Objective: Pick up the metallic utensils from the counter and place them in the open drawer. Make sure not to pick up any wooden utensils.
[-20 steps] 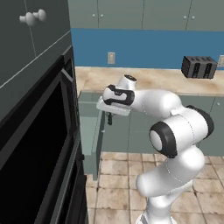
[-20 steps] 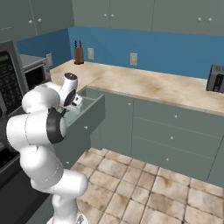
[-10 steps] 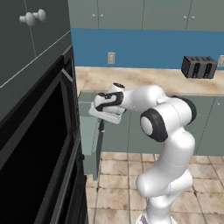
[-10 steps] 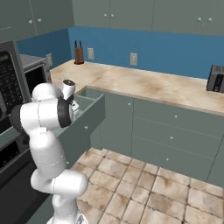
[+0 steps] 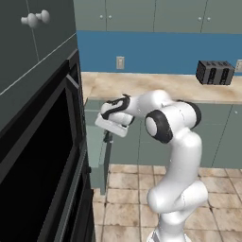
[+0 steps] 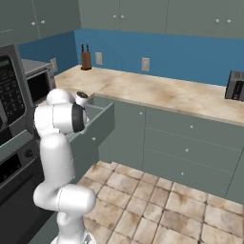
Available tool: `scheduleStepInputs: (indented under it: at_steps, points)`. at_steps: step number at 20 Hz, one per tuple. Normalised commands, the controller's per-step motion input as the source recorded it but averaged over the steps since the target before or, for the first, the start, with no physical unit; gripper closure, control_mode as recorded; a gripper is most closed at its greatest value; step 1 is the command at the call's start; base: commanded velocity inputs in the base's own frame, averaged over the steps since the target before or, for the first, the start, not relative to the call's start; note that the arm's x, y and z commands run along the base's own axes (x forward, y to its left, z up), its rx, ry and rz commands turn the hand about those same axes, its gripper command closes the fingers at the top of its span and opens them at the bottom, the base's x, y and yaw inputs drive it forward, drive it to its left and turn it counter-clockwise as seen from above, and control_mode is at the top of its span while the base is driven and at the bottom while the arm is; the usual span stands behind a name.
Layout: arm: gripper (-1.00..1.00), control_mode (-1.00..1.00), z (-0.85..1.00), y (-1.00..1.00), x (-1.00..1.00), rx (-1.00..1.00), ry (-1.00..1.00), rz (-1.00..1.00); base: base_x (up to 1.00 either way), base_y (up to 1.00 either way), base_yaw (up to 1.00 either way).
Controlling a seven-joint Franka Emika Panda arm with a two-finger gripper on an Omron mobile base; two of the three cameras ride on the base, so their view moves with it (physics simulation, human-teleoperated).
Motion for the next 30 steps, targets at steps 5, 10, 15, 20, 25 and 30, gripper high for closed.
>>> scheduleStepInputs:
  at_steps: [5,10,15,20,25,30]
  points:
    - [1.00,-1.00,-0.25,0.20,0.33,0.01,0.00,-0.02,0.00,0.00,0.00]
    - [1.00,-1.00,-0.30,0.22,0.33,0.00,0.03,-0.02,0.00,0.00,0.00]
    - [1.00,-1.00,-0.43,0.21,0.39,0.00,0.08,-0.03,0.00,0.00,0.00]
    - [1.00,-1.00,-0.42,0.01,0.36,0.00,0.12,-0.01,0.00,0.00,0.00]
    - [1.00,-1.00,-0.41,0.11,0.45,0.00,0.13,0.00,0.00,0.00,0.00]
    - [1.00,-1.00,-0.39,-0.07,0.20,0.00,0.14,0.00,0.00,0.00,0.00]
